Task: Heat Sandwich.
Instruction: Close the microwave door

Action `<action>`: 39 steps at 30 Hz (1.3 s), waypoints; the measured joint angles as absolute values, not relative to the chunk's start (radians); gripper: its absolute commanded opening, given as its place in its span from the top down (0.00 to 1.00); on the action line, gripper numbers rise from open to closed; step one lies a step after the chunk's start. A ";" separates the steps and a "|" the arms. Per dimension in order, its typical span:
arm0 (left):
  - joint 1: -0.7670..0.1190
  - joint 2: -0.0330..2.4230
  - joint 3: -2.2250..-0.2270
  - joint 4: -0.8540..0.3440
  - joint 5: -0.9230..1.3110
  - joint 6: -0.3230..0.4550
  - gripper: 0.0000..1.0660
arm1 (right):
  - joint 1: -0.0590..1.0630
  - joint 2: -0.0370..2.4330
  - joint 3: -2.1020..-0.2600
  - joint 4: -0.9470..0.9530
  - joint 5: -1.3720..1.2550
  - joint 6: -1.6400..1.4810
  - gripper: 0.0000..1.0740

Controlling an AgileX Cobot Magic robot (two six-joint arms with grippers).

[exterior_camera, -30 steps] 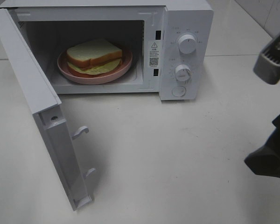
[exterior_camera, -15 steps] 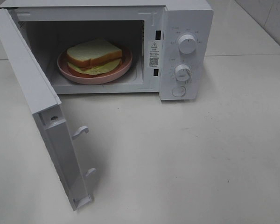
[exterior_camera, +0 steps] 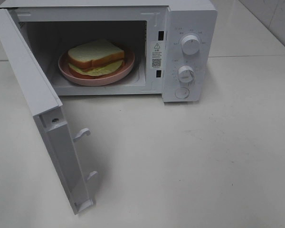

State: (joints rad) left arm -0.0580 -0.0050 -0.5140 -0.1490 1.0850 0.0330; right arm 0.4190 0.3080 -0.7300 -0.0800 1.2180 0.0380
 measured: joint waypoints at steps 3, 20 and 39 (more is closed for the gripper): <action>-0.058 -0.005 -0.514 -0.149 1.085 0.033 0.06 | 0.387 0.280 -0.730 -0.086 1.218 0.040 0.29; -0.058 -0.005 -0.514 -0.149 1.085 0.033 0.06 | 0.140 0.080 -0.537 -0.092 1.082 0.083 0.29; -0.058 -0.005 -0.514 -0.149 1.085 0.033 0.06 | 0.065 -0.004 -0.501 -0.092 1.009 0.081 0.29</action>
